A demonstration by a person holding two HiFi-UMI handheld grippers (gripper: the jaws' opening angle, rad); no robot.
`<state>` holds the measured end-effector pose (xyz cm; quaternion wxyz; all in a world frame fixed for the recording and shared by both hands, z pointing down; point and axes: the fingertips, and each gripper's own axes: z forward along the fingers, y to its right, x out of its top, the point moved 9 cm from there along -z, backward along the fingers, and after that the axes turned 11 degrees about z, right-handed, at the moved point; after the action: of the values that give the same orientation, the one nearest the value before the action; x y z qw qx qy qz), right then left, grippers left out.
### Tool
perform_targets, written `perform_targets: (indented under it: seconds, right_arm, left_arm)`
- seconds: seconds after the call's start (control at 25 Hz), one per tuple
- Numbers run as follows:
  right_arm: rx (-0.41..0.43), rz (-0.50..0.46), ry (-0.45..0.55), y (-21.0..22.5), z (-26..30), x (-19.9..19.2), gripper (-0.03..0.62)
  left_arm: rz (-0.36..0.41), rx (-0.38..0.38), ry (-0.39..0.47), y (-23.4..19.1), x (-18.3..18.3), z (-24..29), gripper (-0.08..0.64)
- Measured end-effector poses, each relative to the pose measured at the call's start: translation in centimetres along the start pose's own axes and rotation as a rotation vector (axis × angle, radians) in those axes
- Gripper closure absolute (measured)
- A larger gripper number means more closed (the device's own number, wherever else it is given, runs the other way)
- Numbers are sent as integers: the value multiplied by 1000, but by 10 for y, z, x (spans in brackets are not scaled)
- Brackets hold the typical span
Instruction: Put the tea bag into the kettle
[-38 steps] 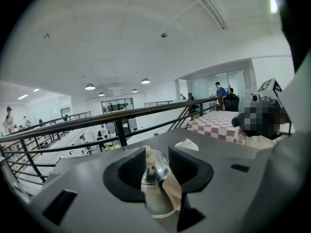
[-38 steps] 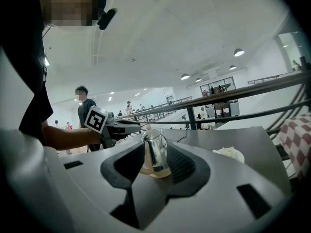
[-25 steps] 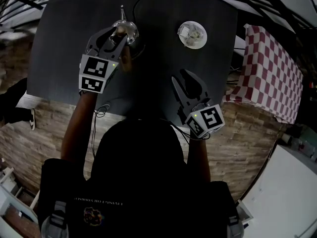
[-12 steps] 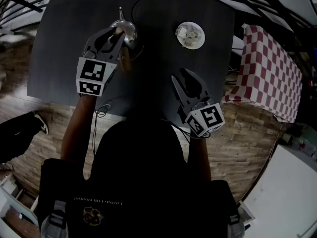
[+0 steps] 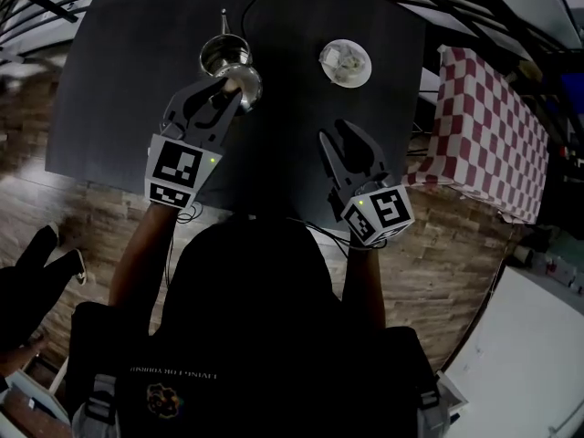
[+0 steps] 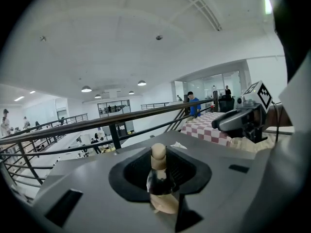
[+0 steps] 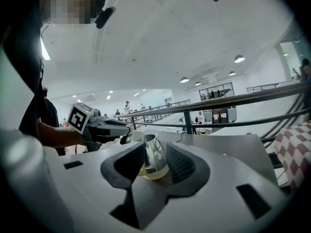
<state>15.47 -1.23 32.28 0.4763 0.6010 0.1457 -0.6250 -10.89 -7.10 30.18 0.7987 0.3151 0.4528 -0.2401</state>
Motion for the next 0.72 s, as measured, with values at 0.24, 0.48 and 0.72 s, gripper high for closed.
perform_targets:
  seconds: [0.24, 0.48, 0.72]
  right_arm:
    - [-62, -43, 3, 10, -13, 3, 453]
    - [-166, -105, -32, 19, -25, -1, 453]
    - [-200, -97, -63, 27, -29, -13, 453]
  left_arm:
    - [-17, -56, -3, 38, -3, -4, 460]
    - [-21, -83, -14, 67, -9, -2, 460]
    - [-7, -118, -27, 84, -11, 9, 460]
